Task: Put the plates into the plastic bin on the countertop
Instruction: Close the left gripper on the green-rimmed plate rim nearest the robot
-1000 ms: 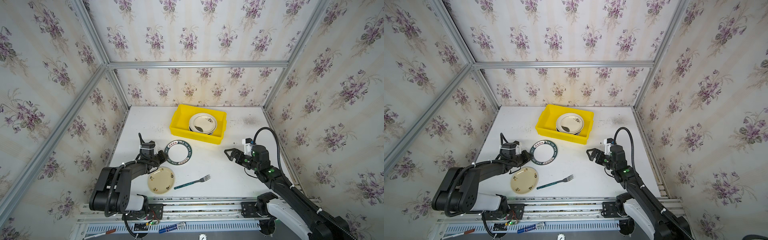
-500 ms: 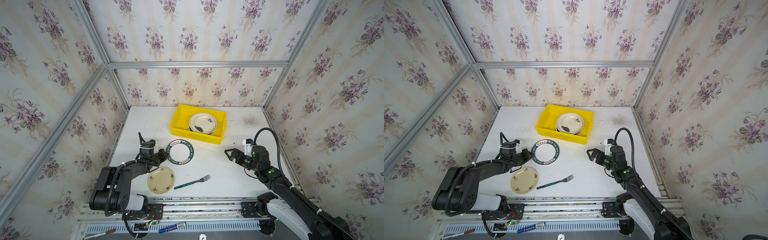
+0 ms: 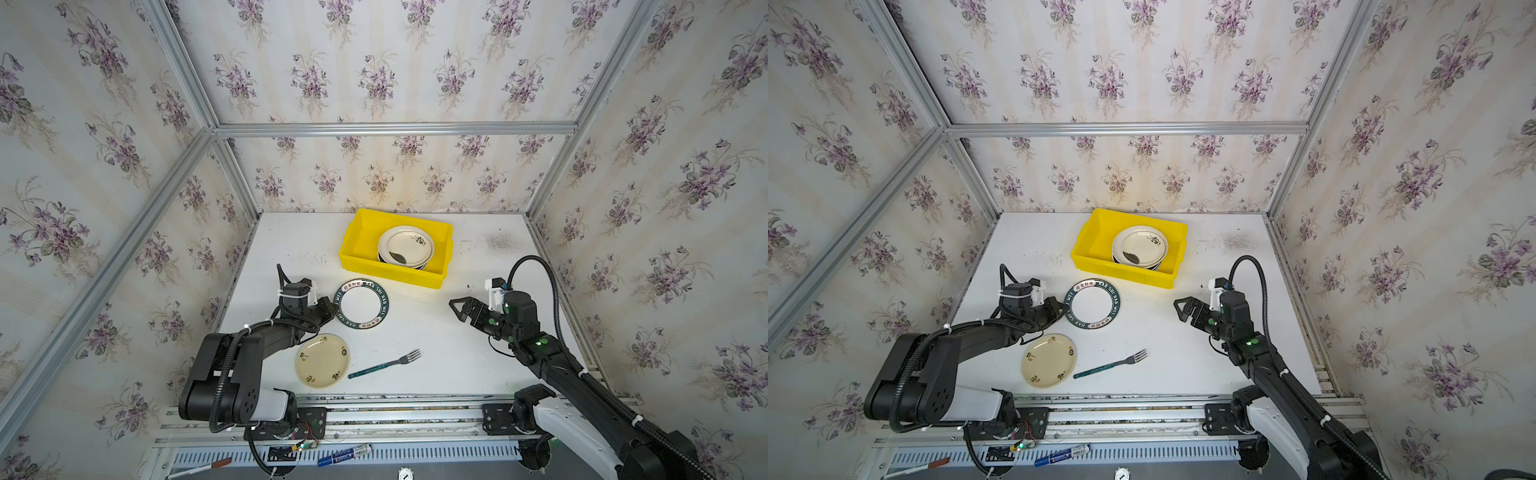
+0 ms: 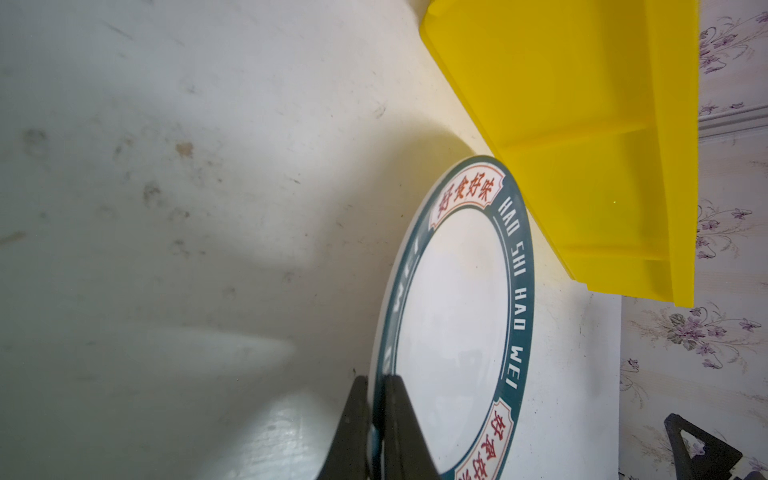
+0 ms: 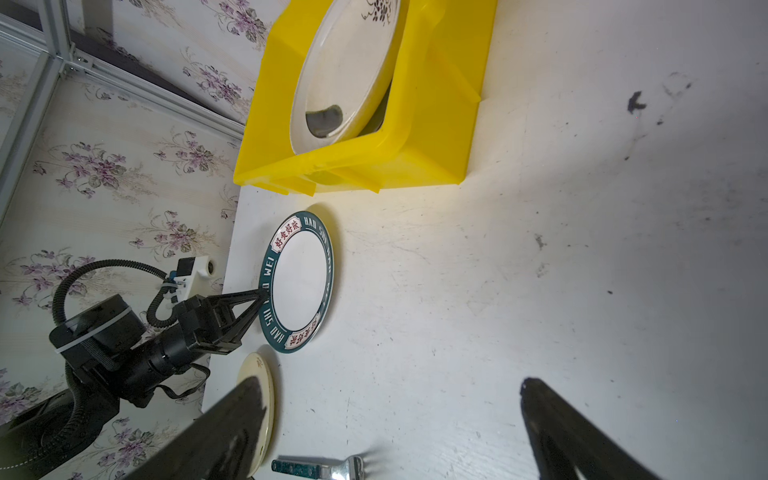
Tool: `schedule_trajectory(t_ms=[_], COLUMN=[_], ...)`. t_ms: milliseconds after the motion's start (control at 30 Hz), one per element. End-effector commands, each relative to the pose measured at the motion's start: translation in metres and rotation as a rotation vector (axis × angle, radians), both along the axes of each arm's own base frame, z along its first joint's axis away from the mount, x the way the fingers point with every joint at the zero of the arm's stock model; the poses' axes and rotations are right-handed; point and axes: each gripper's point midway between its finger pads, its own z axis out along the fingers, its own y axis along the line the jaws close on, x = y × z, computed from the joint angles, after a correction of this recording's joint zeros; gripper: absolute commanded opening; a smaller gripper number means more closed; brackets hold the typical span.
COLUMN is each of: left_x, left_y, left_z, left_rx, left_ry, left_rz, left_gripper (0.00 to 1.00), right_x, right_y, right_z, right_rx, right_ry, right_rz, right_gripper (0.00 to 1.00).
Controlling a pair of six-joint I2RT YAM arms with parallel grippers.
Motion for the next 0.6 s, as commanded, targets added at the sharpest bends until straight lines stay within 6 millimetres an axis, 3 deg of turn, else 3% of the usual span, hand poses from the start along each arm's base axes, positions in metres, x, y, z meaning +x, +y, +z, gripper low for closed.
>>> schedule_trajectory(t_ms=[0, 267, 567], left_x=[-0.005, -0.009, -0.01], left_y=[0.003, -0.001, -0.002], left_z=[-0.007, -0.006, 0.009], left_rx=[0.029, 0.008, 0.003], left_ry=[0.021, 0.017, -0.043], left_rz=[-0.003, -0.021, -0.035], left_gripper=[0.0, 0.0, 0.0], right_x=[0.006, 0.005, 0.001], right_y=[0.0, 0.0, -0.001], right_z=[0.008, 0.006, 0.0], right_rx=[0.006, 0.007, 0.025], right_ry=[-0.029, -0.023, -0.008], right_rz=[-0.007, -0.014, -0.026], right_gripper=[0.99, 0.99, 0.99])
